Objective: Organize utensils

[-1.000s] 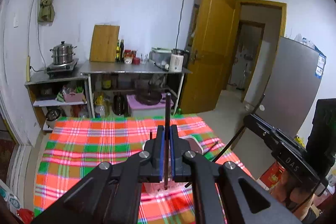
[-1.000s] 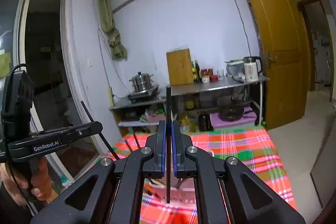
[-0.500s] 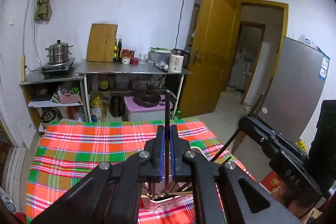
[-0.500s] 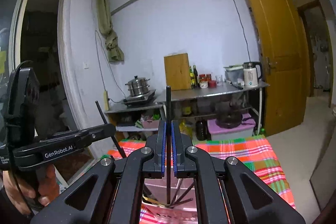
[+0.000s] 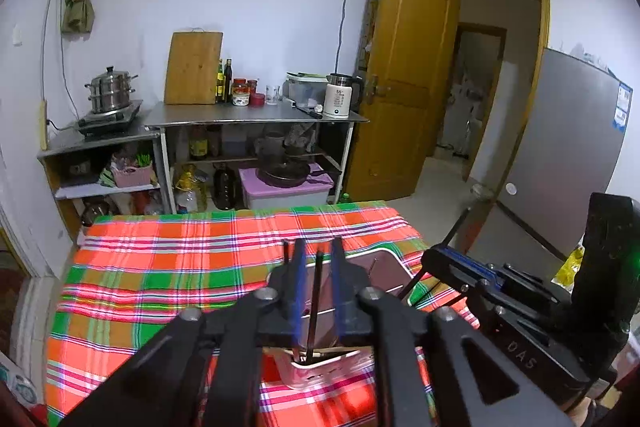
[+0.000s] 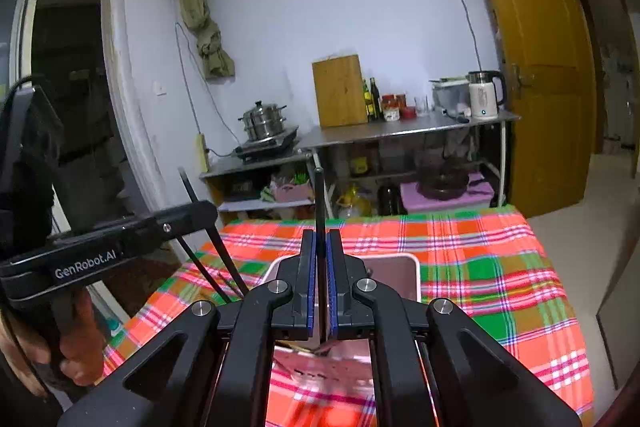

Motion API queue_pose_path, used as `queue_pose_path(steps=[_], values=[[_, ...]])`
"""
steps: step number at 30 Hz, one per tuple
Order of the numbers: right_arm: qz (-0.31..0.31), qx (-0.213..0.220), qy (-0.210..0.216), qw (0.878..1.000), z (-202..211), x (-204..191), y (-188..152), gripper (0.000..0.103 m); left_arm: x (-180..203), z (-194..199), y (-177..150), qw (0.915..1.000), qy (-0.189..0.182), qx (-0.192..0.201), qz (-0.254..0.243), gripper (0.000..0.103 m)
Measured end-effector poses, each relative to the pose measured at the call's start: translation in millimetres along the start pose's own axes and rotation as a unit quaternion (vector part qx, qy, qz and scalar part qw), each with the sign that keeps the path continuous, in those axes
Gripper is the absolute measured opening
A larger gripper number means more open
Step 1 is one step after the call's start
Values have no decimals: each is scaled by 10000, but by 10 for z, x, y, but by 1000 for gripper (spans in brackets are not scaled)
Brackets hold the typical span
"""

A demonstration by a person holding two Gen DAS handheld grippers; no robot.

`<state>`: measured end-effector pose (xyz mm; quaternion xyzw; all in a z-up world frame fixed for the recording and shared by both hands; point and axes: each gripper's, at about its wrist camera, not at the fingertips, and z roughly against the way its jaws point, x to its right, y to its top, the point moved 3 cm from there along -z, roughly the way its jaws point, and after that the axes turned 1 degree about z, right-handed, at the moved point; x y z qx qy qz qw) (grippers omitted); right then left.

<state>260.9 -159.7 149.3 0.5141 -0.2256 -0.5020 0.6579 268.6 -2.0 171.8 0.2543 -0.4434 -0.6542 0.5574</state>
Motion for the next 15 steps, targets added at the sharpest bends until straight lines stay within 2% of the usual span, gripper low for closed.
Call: queue_pose_path(steps=[2, 4, 8, 15], values=[[-6, -58, 45, 10000, -18, 4, 5, 6, 12, 29, 18, 10000, -66, 33, 0, 32], [3, -28, 74, 10000, 25, 0, 15, 6, 7, 75, 29, 9999, -39, 125, -4, 35], [48, 99, 87, 9999, 123, -28, 60, 10, -18, 183, 53, 9997, -62, 243, 75, 36], [56, 204, 113, 9997, 349, -43, 26, 10, -55, 387, -70, 9993, -47, 336, 143, 36]])
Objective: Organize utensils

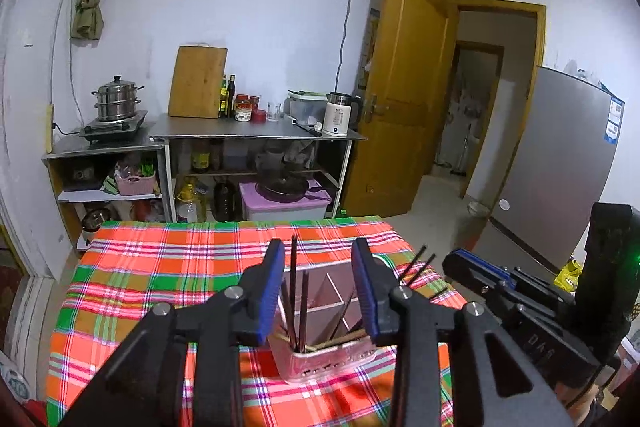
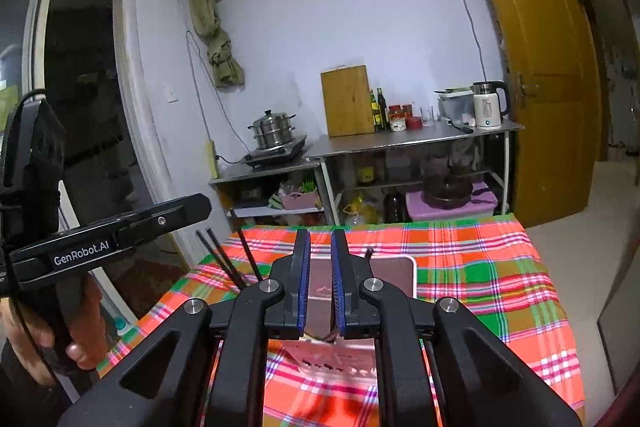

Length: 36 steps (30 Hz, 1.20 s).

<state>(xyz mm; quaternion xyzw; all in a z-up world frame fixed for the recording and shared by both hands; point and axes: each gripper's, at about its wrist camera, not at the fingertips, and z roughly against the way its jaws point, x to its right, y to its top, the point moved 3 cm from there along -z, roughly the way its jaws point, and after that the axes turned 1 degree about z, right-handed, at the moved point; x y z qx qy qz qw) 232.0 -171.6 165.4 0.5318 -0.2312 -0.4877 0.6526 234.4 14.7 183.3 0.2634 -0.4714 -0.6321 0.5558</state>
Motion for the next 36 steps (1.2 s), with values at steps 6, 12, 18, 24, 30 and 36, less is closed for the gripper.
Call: queue_pose_path(steps=[6, 12, 18, 24, 30, 36], values=[[62, -117, -1, 9999, 203, -47, -140, 11, 2, 195, -250, 10000, 25, -27, 41, 36], [76, -305, -75, 9995, 442, -97, -387, 12, 69, 373, -602, 9999, 70, -130, 19, 38], [152, -478, -171, 9986, 690, -185, -743, 15, 201, 559, -984, 9998, 74, -196, 38, 42], [183, -491, -230, 9984, 909, -277, -1005, 25, 294, 709, -1347, 9995, 152, -255, -53, 47], [331, -525, -319, 9976, 982, -345, -1239, 30, 328, 778, -1691, 9990, 312, -302, -84, 49], [395, -577, -484, 9964, 988, -325, -1482, 30, 294, 789, -1942, 9988, 421, -250, -24, 50]])
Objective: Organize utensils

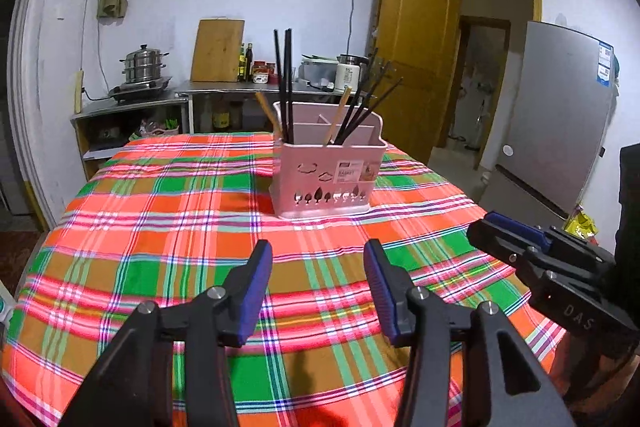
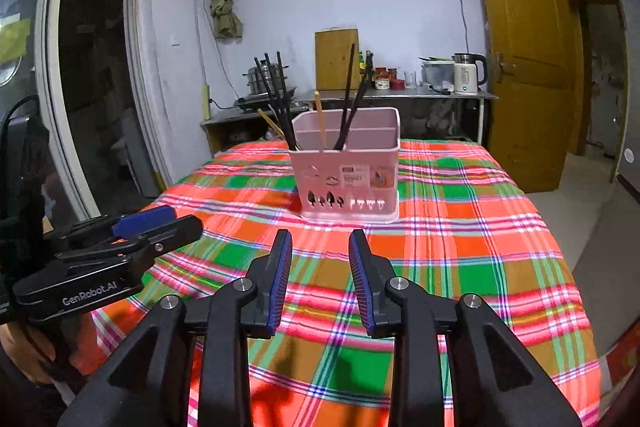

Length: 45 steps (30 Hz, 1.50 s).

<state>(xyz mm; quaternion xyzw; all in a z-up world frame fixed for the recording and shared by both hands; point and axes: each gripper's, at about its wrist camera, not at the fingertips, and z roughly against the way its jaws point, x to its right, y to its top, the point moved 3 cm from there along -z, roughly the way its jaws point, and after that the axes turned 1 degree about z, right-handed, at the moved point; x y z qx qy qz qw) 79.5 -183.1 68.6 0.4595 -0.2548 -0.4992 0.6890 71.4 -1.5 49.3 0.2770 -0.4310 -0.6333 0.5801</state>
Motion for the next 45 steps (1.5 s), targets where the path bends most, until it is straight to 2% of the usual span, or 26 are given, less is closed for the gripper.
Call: queue_pose_path(steps=[13, 45], values=[[204, -17, -322, 9993, -124, -18, -236, 31, 17, -129, -186, 9999, 61, 100, -44, 50], [177, -34, -364, 9992, -217, 8, -320, 31, 44, -242, -269, 9998, 156, 83, -58, 50]])
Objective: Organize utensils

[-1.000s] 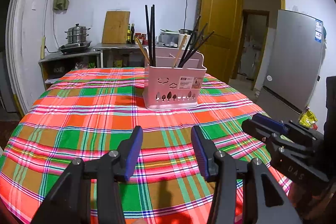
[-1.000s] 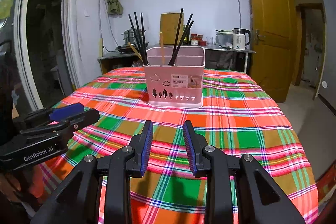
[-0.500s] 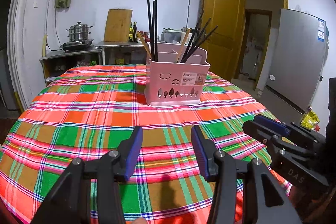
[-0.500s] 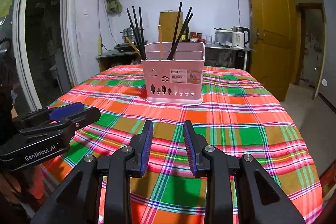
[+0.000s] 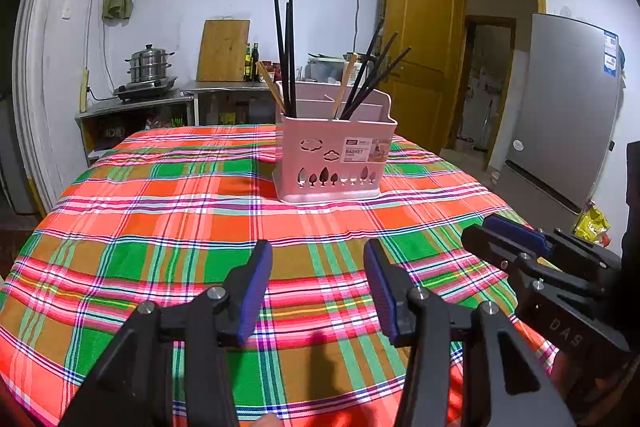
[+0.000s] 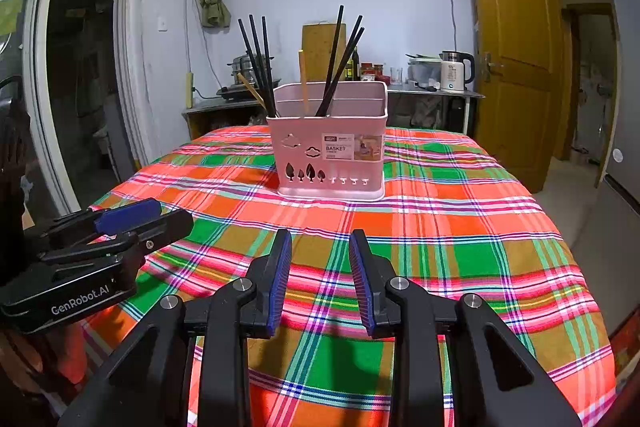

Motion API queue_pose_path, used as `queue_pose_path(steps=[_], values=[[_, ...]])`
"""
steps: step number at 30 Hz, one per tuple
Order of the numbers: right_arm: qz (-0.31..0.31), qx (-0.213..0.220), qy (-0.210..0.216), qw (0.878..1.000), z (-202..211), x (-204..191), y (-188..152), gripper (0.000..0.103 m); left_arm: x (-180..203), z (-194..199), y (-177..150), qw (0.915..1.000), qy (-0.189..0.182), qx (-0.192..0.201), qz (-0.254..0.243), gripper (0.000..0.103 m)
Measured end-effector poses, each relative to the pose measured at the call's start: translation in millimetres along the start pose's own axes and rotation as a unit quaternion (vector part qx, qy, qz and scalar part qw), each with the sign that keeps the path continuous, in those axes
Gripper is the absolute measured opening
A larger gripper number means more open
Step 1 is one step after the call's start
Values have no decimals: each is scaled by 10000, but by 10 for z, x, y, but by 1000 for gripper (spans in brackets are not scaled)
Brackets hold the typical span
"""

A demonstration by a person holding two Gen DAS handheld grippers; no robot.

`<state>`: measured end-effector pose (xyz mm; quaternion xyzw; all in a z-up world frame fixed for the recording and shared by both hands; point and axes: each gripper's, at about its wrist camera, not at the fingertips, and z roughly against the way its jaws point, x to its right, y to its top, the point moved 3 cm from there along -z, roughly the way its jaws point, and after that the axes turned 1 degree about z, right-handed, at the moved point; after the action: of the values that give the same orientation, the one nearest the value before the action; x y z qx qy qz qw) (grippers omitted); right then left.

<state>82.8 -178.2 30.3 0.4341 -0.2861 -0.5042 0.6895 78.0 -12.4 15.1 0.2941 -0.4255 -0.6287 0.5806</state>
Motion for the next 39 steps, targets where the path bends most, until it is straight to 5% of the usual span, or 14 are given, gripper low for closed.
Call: queue_pose_path(steps=[39], values=[[-21, 3, -22, 10000, 28, -1, 11, 31, -14, 13, -4, 10000, 84, -1, -17, 50]])
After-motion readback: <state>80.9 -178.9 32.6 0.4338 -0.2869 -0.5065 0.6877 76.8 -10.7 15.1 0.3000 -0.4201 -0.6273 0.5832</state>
